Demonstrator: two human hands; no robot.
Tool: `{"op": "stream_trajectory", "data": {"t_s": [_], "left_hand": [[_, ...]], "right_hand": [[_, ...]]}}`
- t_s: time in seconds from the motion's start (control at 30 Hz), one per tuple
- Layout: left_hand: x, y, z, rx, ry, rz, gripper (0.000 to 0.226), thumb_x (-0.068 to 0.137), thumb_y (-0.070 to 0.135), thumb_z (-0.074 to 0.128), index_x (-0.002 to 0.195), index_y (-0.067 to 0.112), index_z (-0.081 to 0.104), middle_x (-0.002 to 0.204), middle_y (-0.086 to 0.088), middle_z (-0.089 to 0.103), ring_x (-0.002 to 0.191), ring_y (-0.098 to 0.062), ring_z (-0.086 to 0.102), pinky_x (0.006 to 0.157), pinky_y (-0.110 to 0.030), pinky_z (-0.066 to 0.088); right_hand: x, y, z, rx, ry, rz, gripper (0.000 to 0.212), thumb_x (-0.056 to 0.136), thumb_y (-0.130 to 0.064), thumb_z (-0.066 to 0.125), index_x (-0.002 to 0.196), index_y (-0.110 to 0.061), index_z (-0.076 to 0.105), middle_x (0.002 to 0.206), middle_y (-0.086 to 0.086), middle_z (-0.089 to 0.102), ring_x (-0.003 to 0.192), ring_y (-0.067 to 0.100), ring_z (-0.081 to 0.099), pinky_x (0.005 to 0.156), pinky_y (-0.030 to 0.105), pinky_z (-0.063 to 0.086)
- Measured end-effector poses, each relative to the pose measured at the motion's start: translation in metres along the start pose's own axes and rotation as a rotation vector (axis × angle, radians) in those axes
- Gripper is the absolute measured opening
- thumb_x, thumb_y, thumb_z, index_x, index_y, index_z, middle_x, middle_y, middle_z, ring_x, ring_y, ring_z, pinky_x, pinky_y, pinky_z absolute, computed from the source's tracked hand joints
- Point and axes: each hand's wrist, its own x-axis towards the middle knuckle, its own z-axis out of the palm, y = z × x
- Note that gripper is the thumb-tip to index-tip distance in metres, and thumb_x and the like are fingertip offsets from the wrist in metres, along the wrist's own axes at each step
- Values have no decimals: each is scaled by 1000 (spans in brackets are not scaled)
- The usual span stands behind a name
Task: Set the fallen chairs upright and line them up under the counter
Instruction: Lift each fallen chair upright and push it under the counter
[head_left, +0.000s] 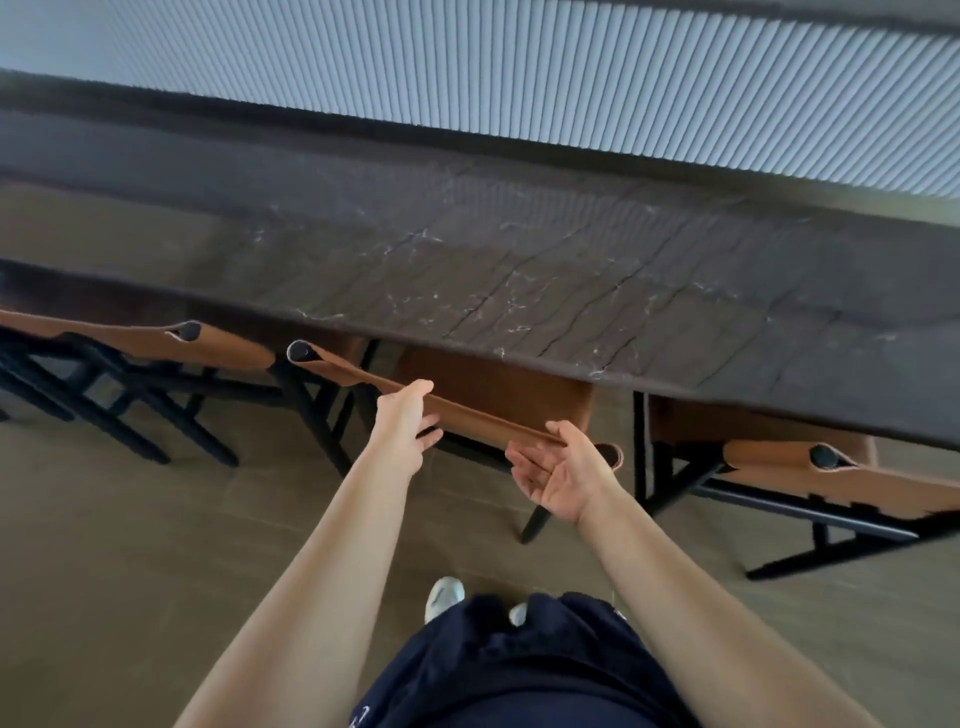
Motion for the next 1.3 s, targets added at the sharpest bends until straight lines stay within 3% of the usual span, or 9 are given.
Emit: {"op": "stream_trajectory", "data": {"t_s": [0.13,0.23,0.37,0.47,0.6,0.77,0.93,1.1,1.3], "left_hand": [[25,19,-5,54,-38,-52,61,93,16,62,146,14,32,146,-9,37,126,-30,47,93,-45,52],[38,27,-10,27,-57,-110,59,92,14,62,144,15,35,145,-13,37,128,-33,45,88,-49,52],[58,33,-15,-45,-43,-206,50,93,11,59,139,16,39,137,-17,40,113,-35,54,85,-57,52],[71,37,-14,-106,48,-202,51,95,8,55,141,17,36,137,-19,39,113,-37,53,83,-59,54],[81,40,-8,-144,127,-181,49,95,-1,48,140,12,35,136,-20,39,115,-37,52,81,-62,53],[75,30,17,-146,76,-215,41,94,-9,43,133,3,42,130,-24,44,113,-37,56,85,-58,54],[78,26,34,-161,78,-185,41,93,-11,44,132,0,44,127,-26,47,111,-42,57,78,-57,56],[84,26,36,-206,89,-167,39,92,-11,46,130,1,46,124,-26,50,101,-41,60,80,-56,56],[80,27,34,-249,61,-187,41,94,-11,45,131,4,45,126,-24,47,109,-42,57,89,-59,52]], "right_hand": [[14,9,8,145,56,-42,24,98,-26,51,103,-5,61,113,16,70,95,28,68,71,38,51],[21,10,10,261,90,-67,20,97,-24,53,95,-5,58,110,18,67,93,30,67,70,41,52],[31,6,13,420,118,-116,15,97,-14,52,101,0,54,109,24,62,97,36,64,66,46,54],[39,4,17,507,128,-171,14,97,3,40,107,2,49,111,27,58,104,42,62,75,52,53],[42,-2,6,498,151,-243,22,94,11,37,113,3,47,109,31,57,88,43,64,65,51,55],[40,-39,-25,468,198,-323,15,95,10,40,104,2,48,107,28,58,87,41,64,67,52,56],[44,-55,-36,491,179,-302,14,95,10,42,102,2,50,101,28,60,87,43,64,51,48,58],[52,-59,-38,521,166,-290,16,94,11,41,104,1,50,95,26,61,84,44,65,51,49,58],[53,-59,-40,504,143,-277,16,95,9,44,107,1,51,97,27,63,82,43,70,57,50,60]]}}
